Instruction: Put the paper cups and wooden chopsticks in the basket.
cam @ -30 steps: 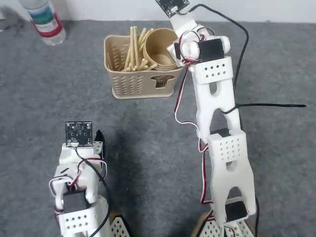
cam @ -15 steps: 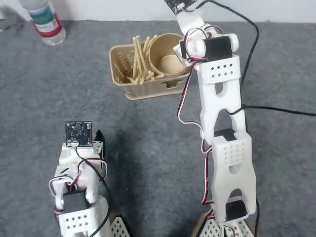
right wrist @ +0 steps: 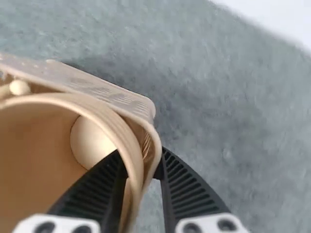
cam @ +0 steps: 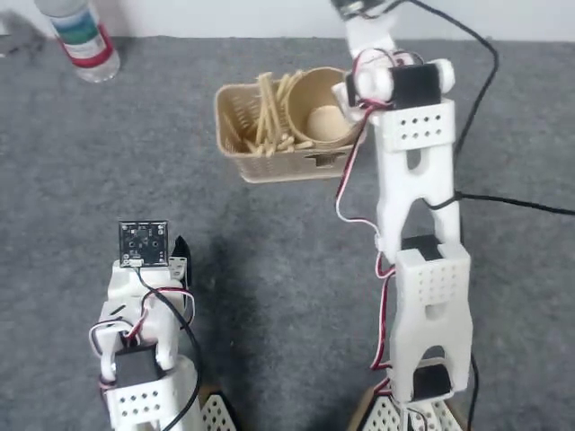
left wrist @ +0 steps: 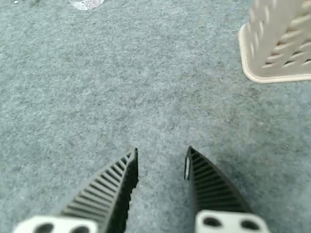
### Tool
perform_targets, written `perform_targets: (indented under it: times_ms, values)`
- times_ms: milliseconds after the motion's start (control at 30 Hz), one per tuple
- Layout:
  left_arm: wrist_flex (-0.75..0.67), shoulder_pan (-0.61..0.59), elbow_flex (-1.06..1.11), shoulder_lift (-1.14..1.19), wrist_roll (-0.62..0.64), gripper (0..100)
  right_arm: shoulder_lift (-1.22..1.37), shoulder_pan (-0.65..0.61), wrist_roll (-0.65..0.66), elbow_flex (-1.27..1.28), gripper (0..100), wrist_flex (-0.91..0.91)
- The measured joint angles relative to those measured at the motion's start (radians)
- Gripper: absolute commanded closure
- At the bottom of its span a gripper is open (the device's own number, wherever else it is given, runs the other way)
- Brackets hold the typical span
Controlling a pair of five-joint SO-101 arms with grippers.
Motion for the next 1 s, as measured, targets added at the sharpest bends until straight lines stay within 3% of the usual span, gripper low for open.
perform_targets:
  times_ms: [400, 600, 833, 933, 1000]
  values:
    - [0.000, 0.000, 0.000, 0.000, 0.000, 85, -0.235, 0.023, -0.140, 0.353, 98.8, 0.000]
    - [0.000, 0.000, 0.000, 0.000, 0.000, 85, -0.241, 0.058, -0.181, 0.376, 85.5, -0.003]
    - [0.000, 0.000, 0.000, 0.000, 0.000, 85, -0.038, 0.112, -0.189, 0.330, 86.8, -0.084]
    - [0.000, 0.000, 0.000, 0.000, 0.000, 85, 0.037, 0.106, -0.127, 0.233, 99.8, -0.089]
    - [0.000, 0.000, 0.000, 0.000, 0.000, 85, 0.089, 0.091, -0.103, 0.158, 98.3, -0.086]
